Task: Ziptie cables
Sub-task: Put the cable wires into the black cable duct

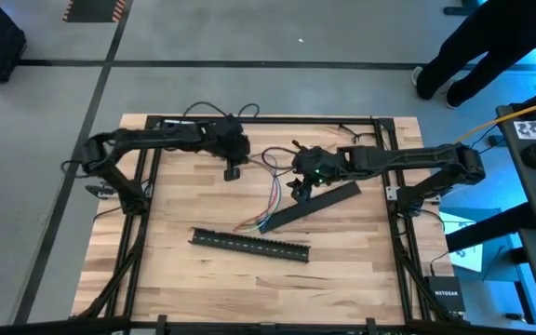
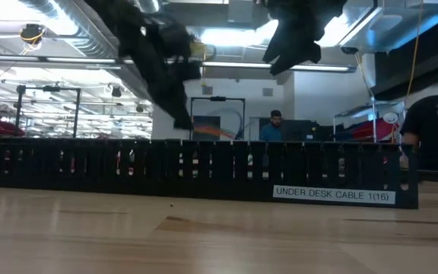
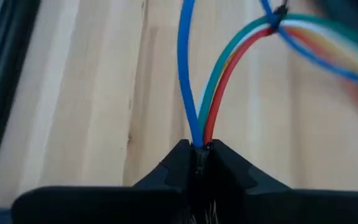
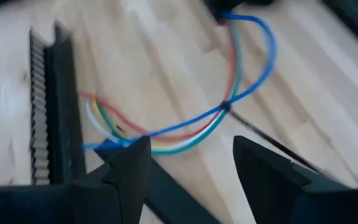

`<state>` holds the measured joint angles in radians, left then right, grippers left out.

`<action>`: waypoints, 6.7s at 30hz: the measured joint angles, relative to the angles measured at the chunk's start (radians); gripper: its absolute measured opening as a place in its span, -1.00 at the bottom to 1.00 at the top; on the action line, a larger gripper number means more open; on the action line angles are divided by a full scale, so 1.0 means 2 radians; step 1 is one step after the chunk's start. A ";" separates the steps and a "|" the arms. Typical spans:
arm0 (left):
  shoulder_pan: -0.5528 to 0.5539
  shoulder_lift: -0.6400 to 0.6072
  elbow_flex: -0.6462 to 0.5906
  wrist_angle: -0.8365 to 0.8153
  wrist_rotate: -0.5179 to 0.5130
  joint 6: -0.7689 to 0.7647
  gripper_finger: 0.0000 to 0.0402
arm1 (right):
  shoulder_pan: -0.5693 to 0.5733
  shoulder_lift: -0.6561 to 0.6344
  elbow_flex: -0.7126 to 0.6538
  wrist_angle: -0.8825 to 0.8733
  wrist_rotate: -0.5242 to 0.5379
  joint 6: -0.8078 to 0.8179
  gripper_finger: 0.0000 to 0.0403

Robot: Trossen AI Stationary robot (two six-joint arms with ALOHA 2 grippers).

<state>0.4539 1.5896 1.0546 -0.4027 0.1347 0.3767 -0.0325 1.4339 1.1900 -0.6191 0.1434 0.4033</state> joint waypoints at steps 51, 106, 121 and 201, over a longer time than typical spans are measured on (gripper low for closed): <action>-0.008 -0.039 0.008 -0.007 -0.021 -0.070 -0.81 | -0.036 0.221 0.021 0.113 0.037 0.334 0.09; 0.039 -0.106 0.014 -0.105 -0.109 -0.043 -0.81 | 0.039 0.240 0.090 -0.080 0.015 0.179 -0.90; 0.032 -0.130 0.015 -0.103 -0.104 -0.015 -0.81 | 0.036 0.175 0.104 -0.189 0.007 0.090 0.08; -0.169 -0.346 0.014 0.052 -0.153 -0.058 -0.80 | -0.014 0.084 0.092 0.041 -0.242 -0.097 -0.91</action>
<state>0.1162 0.8978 1.0818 -0.2980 -0.1714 0.2615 -0.0600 1.6024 1.3747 -0.5374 -0.3401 0.2093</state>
